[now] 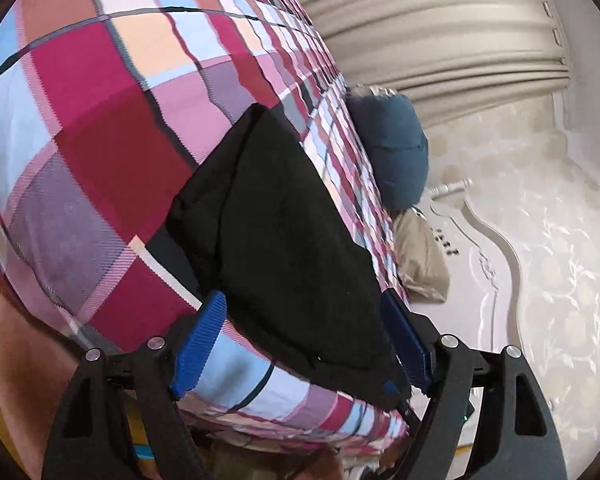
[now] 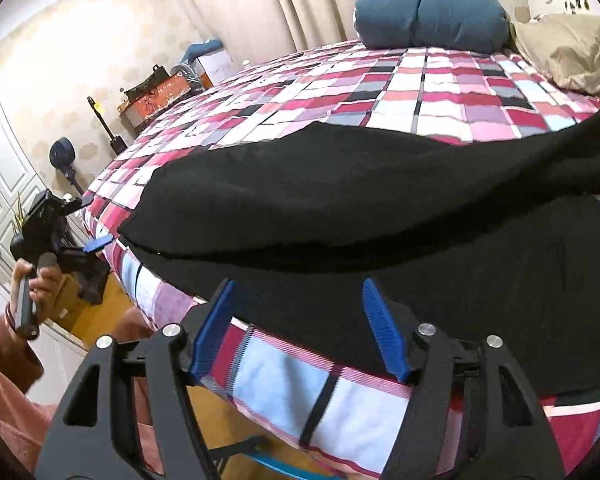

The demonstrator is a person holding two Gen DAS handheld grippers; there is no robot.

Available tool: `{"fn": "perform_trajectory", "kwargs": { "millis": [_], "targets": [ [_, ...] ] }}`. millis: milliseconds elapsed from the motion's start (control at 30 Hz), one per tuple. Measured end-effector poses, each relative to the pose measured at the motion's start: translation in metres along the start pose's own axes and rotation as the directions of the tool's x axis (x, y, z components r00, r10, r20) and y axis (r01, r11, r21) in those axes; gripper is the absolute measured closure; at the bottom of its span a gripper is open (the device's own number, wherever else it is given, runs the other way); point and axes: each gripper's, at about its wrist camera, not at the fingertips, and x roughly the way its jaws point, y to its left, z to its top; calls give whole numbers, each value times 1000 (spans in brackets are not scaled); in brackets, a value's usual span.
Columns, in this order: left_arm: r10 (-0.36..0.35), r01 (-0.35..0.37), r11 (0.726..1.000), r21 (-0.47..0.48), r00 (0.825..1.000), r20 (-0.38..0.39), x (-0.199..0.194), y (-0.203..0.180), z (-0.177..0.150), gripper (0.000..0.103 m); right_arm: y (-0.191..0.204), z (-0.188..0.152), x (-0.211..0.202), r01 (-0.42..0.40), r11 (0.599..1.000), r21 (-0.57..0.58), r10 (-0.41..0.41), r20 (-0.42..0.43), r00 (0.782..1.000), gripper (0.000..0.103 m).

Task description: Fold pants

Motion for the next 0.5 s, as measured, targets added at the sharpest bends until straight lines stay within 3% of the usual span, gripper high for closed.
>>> {"fn": "perform_trajectory", "kwargs": {
  "millis": [167, 500],
  "targets": [
    [-20, 23, 994, -104, 1000, 23, 11, 10, -4, 26, -5, -4, 7, -5, 998, 67, 5, 6, 1000, 38],
    [102, -96, 988, -119, 993, 52, 22, -3, -10, 26, -8, -7, 7, -25, 991, 128, 22, 29, 999, 37]
  ]
}}
